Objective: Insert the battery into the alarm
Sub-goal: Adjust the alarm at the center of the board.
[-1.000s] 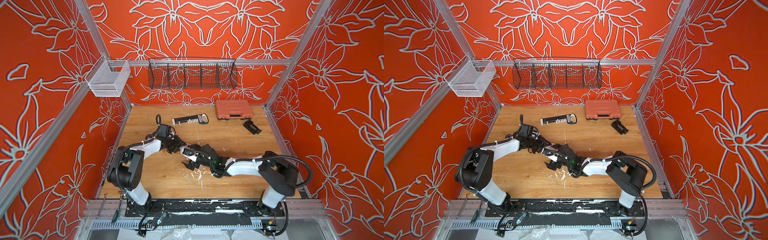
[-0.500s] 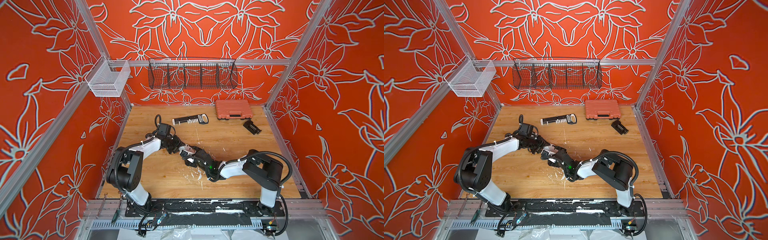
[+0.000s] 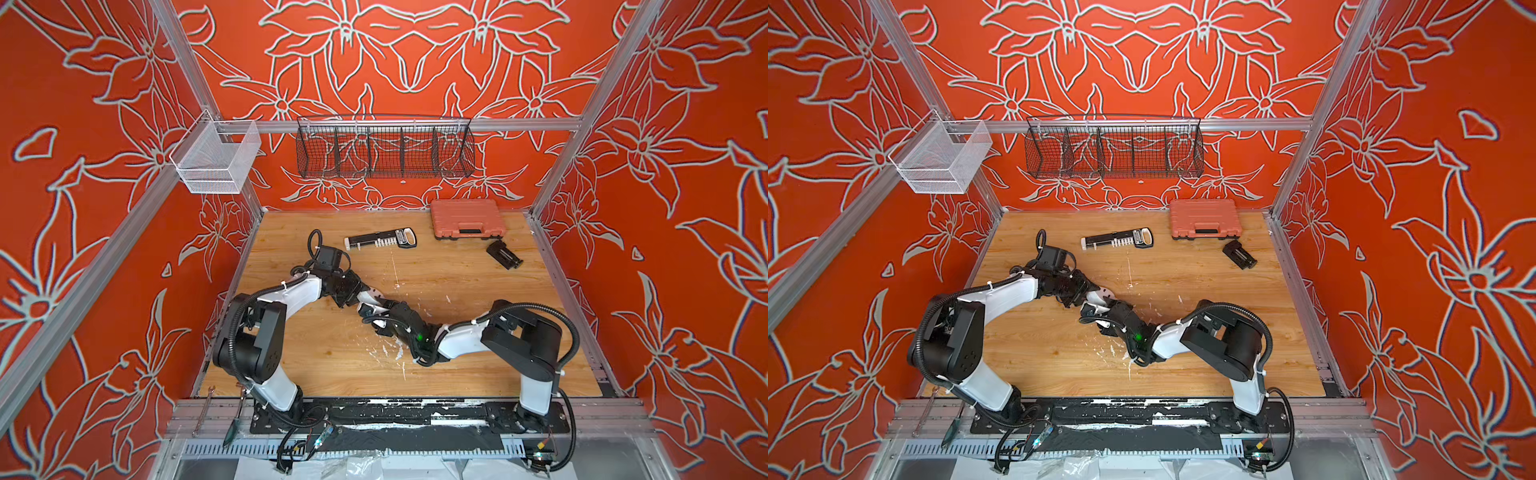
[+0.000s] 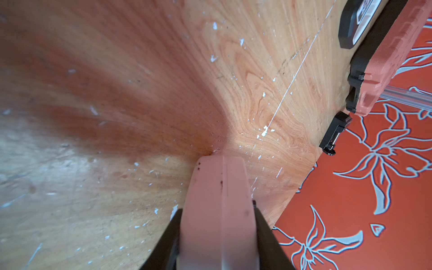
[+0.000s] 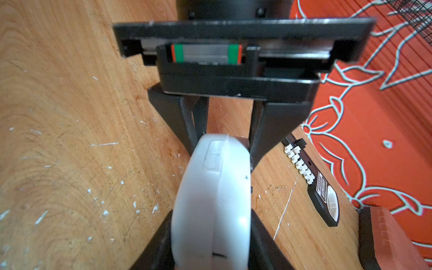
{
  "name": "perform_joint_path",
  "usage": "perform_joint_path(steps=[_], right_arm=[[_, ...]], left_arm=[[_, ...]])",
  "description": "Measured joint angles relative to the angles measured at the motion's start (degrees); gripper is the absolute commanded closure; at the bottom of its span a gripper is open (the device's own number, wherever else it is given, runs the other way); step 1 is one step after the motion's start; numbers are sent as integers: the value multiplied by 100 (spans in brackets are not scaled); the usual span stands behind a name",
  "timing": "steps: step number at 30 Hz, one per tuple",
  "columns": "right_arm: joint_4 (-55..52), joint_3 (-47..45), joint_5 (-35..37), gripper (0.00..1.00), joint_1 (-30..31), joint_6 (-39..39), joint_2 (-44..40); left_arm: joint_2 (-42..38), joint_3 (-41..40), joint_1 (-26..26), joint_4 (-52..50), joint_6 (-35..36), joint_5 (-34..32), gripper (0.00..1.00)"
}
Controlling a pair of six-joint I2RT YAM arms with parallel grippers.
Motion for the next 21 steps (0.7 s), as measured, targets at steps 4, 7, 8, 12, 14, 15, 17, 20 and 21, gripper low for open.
perform_joint_path(steps=[4,7,8,12,14,15,17,20,21], right_arm=[[81,0,2,65,-31,157,0],[83,0,-114,66,-127,444,-37],[50,-4,-177,66,-177,564,-76],[-282,-22,-892,67,-549,1244,-343],[-481,-4,-1360,67,-776,1617,-450],[-590,35,-1606,68,-896,1808,-479],[-785,155,-2079,68,-1110,2201,-487],[-1019,282,-2780,68,-1425,2809,-485],[-1108,330,-3047,69,-1526,3023,-472]], left_arm=[[-66,4,-7,-57,107,-15,37],[-313,20,-7,-140,321,-122,31],[-391,26,-7,-164,378,-179,30],[-835,192,-2,-345,774,-557,28],[-1014,275,17,-391,951,-726,28],[-1086,297,37,-409,1036,-782,28],[-1191,306,83,-466,1178,-907,28],[-1235,262,164,-522,1346,-1091,28],[-1239,223,192,-520,1388,-1130,28]])
